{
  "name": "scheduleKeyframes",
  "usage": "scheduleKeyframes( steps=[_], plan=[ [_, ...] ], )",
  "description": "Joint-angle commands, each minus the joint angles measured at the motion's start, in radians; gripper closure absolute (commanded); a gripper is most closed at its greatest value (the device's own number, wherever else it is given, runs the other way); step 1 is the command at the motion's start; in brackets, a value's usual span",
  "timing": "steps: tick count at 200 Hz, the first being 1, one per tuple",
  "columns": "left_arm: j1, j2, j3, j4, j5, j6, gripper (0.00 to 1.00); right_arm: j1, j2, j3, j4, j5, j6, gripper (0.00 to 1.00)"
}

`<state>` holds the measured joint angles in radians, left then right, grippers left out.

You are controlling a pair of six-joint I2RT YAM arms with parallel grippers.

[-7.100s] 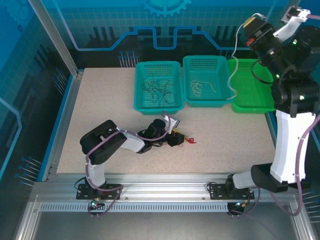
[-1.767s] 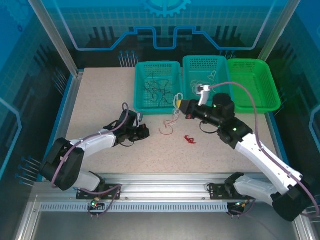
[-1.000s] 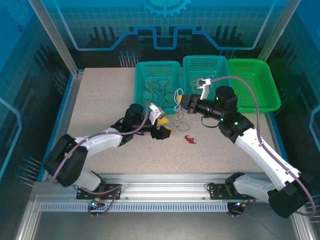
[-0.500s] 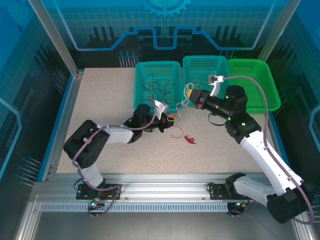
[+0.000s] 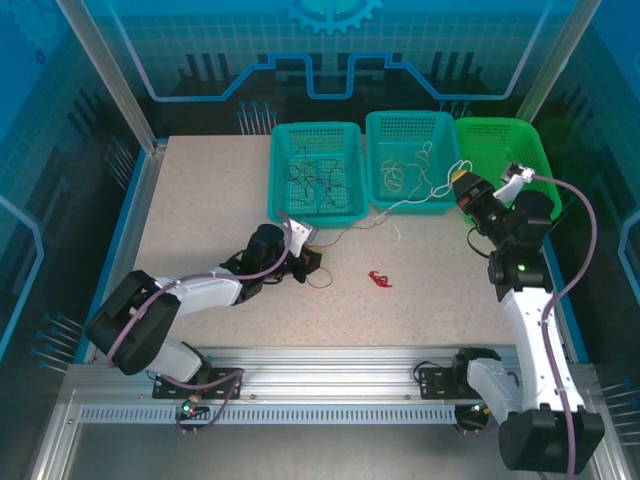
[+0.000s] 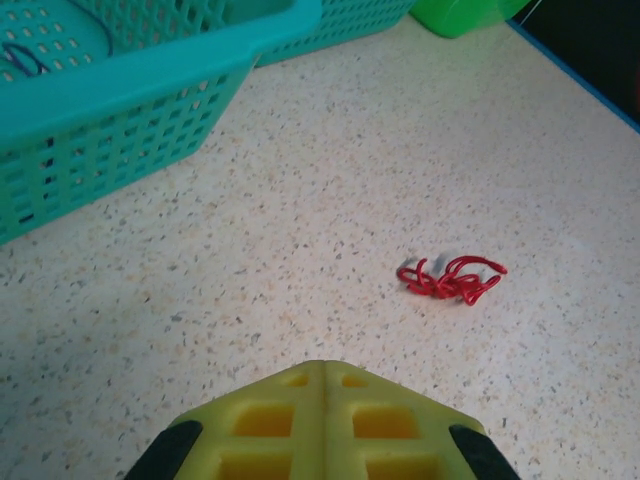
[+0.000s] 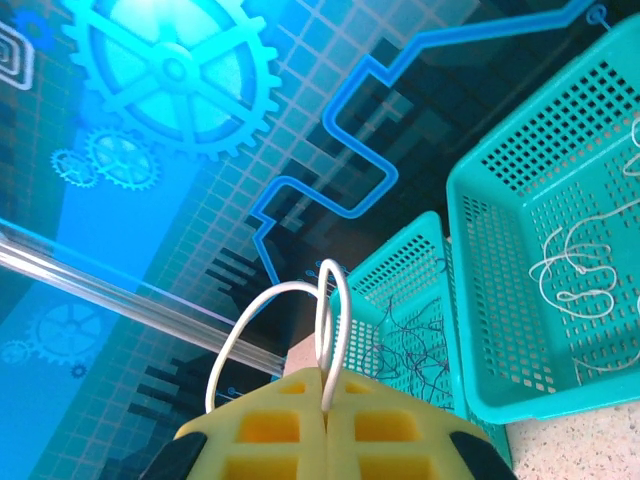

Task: Untangle the cables

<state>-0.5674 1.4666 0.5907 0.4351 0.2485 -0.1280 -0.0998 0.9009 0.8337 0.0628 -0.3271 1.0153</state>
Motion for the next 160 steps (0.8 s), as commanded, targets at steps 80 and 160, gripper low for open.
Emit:
scheduleKeyframes(
  steps=[80, 160],
  plan=[
    [0.142, -0.202, -0.174, -0.106, -0.099, -0.05, 1.0, -0.258, 0.048, -0.037, 0.24, -0.03, 0.177, 1.0],
    [0.094, -0.194, -0.036, -0.078, 0.023, -0.014, 0.38, -0.084, 0.299, 0.017, 0.559, -0.005, 0.223, 1.0]
  ],
)
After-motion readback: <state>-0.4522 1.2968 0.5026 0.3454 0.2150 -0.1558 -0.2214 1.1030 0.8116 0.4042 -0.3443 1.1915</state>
